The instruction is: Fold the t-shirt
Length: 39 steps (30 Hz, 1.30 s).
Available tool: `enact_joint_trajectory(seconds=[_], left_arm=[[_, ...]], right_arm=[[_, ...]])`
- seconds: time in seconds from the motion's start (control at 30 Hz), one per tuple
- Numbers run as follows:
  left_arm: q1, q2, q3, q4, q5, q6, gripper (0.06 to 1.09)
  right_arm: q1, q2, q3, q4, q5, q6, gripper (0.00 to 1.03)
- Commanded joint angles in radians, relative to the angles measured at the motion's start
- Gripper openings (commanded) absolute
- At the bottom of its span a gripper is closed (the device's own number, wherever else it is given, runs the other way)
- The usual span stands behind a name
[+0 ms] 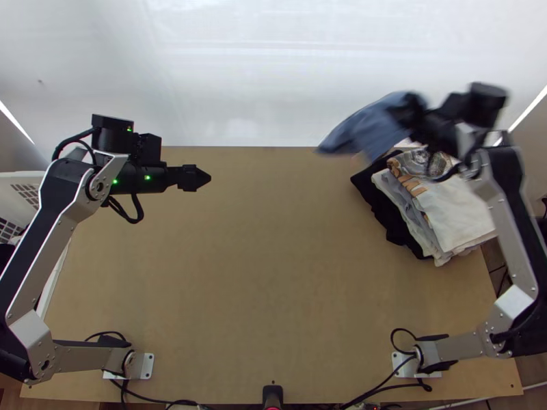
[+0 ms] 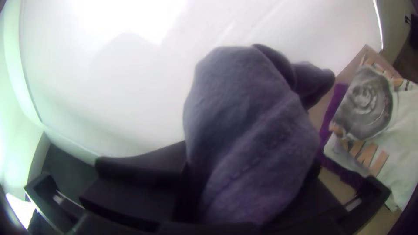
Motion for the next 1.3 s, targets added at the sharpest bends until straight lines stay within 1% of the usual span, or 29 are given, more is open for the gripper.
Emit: enact_joint_trajectory(seconds=[0.0,0.1,0.23,0.5,0.77,0.97,1.07,1.13,1.27], left_arm=[[-0.010,0.003,0.000,0.009,0.002,-0.001,1.04],[-0.011,0.003,0.000,0.012,0.002,-0.001,1.04],[-0.016,0.003,0.004,0.018,0.003,-0.001,1.04],[-0.016,0.001,0.019,0.018,0.006,-0.001,1.04],[-0.014,-0.005,0.019,0.016,0.006,-0.003,1.04],[-0.013,-0.009,0.022,0.018,0.008,-0.003,1.04],[-0.011,-0.011,0.022,0.018,0.008,-0.001,1.04],[-0.008,-0.012,0.022,0.018,0.009,-0.003,1.04],[0.000,-0.020,0.022,0.015,0.011,-0.001,1.04]], right_arm=[[-0.213,0.045,0.125,-0.007,0.039,0.046,0.03],[-0.248,0.059,0.139,-0.029,0.042,0.052,0.03],[-0.266,0.060,0.138,-0.070,0.043,0.048,0.03],[-0.294,0.037,0.081,-0.130,0.053,-0.014,0.03],[-0.337,-0.010,-0.033,-0.144,0.051,-0.081,0.03],[-0.392,-0.035,-0.069,-0.233,0.050,-0.118,0.03],[-0.440,-0.064,-0.117,-0.237,0.051,-0.155,0.03],[-0.475,-0.087,-0.148,-0.247,0.053,-0.195,0.03],[-0.539,-0.127,-0.187,-0.337,0.065,-0.287,0.03]])
